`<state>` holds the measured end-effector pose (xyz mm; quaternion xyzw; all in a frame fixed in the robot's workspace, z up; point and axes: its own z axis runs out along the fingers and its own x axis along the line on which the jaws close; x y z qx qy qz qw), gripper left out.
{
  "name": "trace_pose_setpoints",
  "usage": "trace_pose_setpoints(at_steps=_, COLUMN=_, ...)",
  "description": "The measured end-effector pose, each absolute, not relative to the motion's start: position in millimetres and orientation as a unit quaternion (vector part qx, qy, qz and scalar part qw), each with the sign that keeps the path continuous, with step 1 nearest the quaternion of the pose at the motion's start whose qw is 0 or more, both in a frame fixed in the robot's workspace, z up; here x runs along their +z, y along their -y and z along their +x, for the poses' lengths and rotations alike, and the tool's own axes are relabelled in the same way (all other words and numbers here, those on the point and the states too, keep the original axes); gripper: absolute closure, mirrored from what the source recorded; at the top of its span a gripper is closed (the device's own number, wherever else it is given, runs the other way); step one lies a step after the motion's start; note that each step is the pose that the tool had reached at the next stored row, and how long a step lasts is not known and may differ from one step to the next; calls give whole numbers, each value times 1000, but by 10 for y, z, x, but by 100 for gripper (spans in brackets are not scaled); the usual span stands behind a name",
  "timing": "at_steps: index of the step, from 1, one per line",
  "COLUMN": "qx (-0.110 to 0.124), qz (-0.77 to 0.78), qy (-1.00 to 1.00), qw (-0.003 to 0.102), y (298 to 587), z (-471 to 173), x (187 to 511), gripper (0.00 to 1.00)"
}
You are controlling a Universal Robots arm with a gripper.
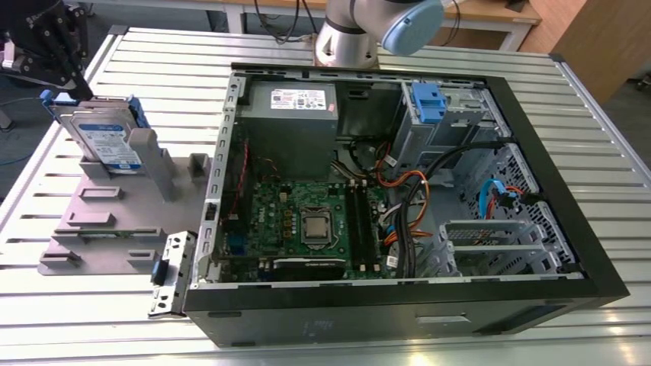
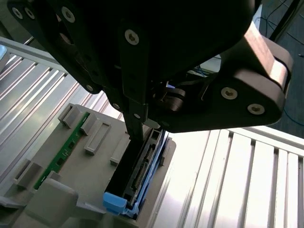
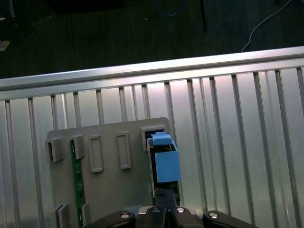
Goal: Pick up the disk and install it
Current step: 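Pick up the disk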
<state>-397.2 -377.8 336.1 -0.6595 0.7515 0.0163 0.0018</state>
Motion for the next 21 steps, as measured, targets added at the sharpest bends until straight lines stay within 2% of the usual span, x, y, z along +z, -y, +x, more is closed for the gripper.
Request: trace_pose_setpoints(at_steps=21, qx=16, qz=-660, qy=-751, qw=2, y=3779, z=-3920, x=3332, gripper=89)
